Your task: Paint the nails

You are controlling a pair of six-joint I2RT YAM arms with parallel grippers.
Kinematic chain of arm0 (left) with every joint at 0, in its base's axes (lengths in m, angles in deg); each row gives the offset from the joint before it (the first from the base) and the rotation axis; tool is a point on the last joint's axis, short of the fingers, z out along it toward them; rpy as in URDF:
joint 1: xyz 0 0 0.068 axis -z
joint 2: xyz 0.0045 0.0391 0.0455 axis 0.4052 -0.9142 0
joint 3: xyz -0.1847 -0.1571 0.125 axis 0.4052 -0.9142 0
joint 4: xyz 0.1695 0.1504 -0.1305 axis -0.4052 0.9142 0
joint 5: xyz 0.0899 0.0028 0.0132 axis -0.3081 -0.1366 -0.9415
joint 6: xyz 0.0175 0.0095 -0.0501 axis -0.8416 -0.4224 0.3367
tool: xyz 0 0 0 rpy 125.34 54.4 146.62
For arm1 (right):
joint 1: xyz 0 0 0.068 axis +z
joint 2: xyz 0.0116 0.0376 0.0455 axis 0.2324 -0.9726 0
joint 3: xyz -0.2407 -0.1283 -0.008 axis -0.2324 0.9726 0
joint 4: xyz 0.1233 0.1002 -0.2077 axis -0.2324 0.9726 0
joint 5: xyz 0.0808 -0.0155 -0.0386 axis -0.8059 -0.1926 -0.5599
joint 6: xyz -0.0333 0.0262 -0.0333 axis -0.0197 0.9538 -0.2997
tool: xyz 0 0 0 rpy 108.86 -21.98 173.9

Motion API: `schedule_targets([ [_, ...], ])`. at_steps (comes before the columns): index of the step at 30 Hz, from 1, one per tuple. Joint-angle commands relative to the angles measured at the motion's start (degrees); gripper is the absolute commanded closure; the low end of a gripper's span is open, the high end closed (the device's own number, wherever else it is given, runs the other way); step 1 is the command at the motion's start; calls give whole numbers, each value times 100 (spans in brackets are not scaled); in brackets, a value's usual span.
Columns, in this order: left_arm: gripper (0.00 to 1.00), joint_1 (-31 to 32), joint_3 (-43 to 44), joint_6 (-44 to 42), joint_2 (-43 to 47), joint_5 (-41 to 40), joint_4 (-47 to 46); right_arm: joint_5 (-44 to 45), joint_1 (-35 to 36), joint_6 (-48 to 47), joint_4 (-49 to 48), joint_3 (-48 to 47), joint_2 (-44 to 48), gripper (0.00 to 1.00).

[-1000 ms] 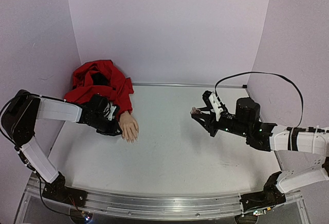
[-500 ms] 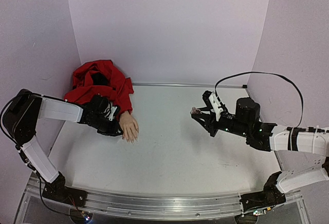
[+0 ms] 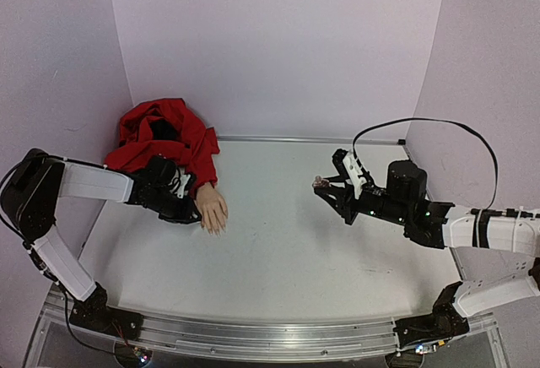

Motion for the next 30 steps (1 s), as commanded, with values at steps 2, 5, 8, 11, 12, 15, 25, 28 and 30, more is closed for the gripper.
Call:
schedule_targets([
  [2,100,16,-55,57,553,-51,-77,-113,-35,26,-320,-46,49,100],
  [5,100,15,24,27,611,-209,36,-112,-34,34,-320,-53,49,100],
  [8,100,15,157,-14,524,-229,108,-112,-35,31,-320,-49,49,100],
  [11,100,15,236,-33,412,-234,120,-91,-32,26,-319,-43,62,100],
  [12,100,19,267,-41,375,-227,118,-86,-35,26,-320,-40,70,100],
  [15,100,15,333,-48,290,-209,117,-78,-33,18,-324,-39,83,100],
  [25,100,15,382,-77,75,-129,64,-73,-34,17,-324,-45,71,100],
  [28,100,15,361,-77,58,-128,56,-76,-31,17,-320,-51,66,100],
  [30,100,19,356,-77,43,-128,51,-77,-32,17,-321,-48,66,100],
])
